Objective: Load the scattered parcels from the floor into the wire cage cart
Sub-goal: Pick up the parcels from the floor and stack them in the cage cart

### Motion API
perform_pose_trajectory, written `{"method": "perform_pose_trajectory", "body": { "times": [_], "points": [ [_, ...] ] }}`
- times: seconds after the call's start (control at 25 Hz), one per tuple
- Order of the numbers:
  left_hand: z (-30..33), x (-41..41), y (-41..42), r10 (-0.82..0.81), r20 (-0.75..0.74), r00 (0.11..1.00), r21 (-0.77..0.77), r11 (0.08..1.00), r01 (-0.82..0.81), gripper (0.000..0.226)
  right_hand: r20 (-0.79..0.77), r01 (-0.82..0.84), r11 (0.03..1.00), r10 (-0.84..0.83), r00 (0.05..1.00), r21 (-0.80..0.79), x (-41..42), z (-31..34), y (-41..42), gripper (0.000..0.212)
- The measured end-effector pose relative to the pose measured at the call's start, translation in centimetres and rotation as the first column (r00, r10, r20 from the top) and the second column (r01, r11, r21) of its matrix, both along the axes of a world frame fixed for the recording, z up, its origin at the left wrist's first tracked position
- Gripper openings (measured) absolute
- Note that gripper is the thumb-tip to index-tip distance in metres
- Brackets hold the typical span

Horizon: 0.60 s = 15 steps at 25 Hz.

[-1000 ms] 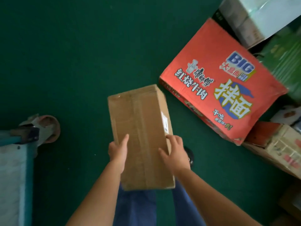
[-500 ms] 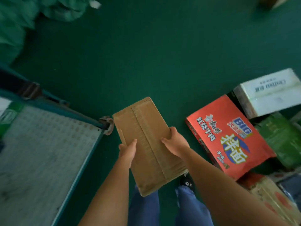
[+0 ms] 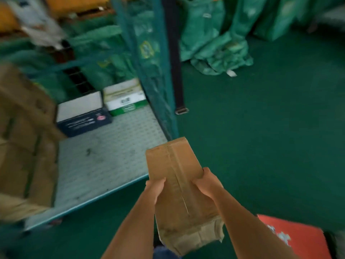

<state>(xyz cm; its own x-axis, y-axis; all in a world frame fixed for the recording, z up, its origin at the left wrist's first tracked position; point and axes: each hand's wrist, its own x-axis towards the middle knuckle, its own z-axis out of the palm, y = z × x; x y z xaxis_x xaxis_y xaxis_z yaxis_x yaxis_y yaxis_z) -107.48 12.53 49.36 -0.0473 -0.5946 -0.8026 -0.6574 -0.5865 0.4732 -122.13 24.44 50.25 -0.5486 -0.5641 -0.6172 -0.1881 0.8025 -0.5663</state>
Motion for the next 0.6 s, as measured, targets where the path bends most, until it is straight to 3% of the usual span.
{"method": "perform_pose_trajectory", "body": {
  "times": [0.2,0.4,0.6],
  "points": [
    [2.2,9.5,-9.6,0.126,-0.009,0.992,-0.143,0.982,-0.126,0.057,-0.052,-0.244,0.969,0.241,0.969,-0.049,6.8,2.4,-14.0,0.047],
    [2.5,17.5,-19.6,0.353,-0.064,0.933,-0.112,0.927,-0.358,0.080,-0.203,-0.375,0.927,0.370,0.907,0.017,13.7,2.7,-28.0,0.042],
    [2.3,22.6,-29.0,0.424,-0.047,0.905,-0.131,0.895,-0.426,0.075,-0.318,-0.443,0.895,0.434,0.843,0.046,18.2,3.1,-38.6,0.045]
  ]
}}
